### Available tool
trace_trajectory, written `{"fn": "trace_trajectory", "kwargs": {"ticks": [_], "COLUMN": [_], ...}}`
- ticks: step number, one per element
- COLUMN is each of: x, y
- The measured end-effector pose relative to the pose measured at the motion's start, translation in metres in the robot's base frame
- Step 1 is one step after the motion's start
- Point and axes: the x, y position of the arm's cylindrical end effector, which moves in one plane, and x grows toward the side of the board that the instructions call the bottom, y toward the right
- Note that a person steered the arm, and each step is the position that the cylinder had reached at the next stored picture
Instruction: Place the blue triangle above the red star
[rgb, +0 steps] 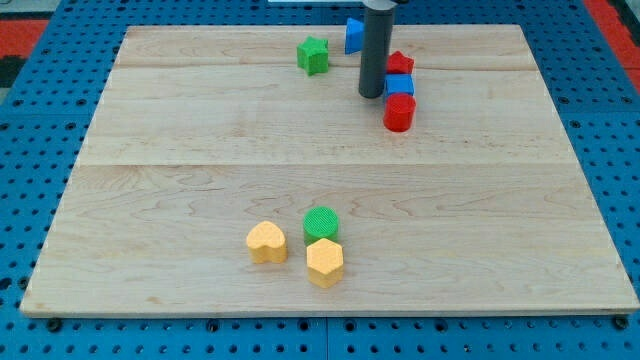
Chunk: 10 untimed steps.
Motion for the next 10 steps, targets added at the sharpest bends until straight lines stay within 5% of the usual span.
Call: {"fn": "trace_trajectory", "kwargs": {"ticks": [1,4,8,10], "x": [-0.059,-0.125,-0.066,-0.101], "y": [-0.027,-0.059,0.026,0.024]}}
